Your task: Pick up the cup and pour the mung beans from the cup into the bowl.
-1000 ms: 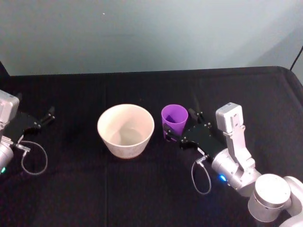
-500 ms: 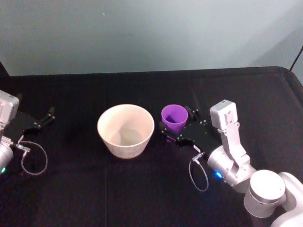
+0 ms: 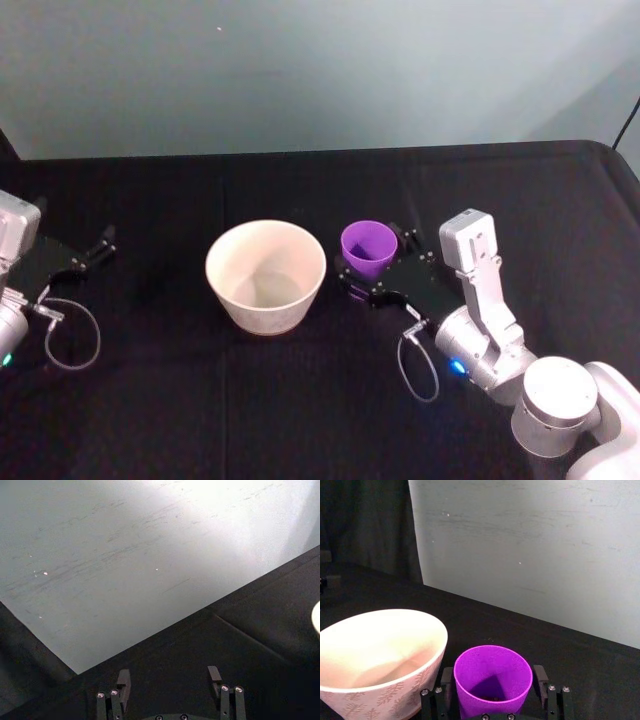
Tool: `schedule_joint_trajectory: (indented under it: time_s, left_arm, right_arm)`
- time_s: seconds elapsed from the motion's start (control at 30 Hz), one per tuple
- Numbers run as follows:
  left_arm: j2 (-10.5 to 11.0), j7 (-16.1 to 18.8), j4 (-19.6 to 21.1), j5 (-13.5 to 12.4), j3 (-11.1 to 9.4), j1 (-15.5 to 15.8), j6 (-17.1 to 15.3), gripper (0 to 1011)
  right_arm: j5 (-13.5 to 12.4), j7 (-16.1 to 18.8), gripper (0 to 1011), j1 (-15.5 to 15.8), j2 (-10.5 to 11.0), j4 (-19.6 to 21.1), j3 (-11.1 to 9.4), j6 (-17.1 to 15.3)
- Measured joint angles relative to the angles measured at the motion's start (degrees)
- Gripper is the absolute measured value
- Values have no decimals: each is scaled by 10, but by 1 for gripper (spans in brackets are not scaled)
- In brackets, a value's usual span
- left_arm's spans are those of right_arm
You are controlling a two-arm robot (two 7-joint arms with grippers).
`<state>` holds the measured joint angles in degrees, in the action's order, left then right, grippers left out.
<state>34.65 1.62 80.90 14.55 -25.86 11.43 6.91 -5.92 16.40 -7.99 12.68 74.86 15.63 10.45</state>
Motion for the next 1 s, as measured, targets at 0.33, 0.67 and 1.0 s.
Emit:
schedule_joint_trajectory:
  time_s: [0.33,0.67,1.0]
  left_arm:
    - [0,0,0,0,0,0,0,1000]
    - [0,0,0,0,0,0,0,1000]
    - [0,0,0,0,0,0,0,1000]
  right_arm:
    - [0,0,1002,0,1,1,1,0]
    - [0,0,804,1,1,2,1,0]
    - [-1,0,752,1,2,2,1,0]
